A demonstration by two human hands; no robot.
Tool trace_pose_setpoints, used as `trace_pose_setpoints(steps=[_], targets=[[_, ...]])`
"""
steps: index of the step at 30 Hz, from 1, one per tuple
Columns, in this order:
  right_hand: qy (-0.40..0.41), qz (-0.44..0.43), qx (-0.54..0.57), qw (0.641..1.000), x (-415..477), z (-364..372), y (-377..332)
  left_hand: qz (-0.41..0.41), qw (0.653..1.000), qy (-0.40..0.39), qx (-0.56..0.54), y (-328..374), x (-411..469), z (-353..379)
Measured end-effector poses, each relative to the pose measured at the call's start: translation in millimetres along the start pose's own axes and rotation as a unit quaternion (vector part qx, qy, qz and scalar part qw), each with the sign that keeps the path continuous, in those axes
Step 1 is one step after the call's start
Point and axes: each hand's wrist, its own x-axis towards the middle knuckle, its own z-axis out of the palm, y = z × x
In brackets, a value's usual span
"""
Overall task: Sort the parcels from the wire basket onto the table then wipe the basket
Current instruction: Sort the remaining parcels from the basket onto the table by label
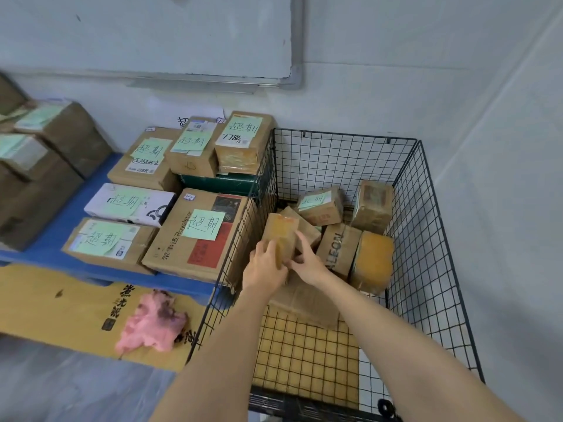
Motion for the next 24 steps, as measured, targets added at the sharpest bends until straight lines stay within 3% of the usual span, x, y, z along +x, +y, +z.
trace_pose_setpoints(steps=[5,12,24], targets=[[-0.012,-0.024,0.020,0.999,-11.3,-29.3,-3.7,-0.008,1.000,-0.019,-0.011,-0.2,5.3,1.2],[0.020,0.062,0.093,0.994,-24.3,-72.8,10.3,0.018,0.991,-0.090,-0.095,18.8,16.9,9.1],[0.123,-0.078,0.071,0.987,-49.6,-156.0,-89.5,0.166,0.960,0.008,-0.227,88.3,50.9,-99.7]])
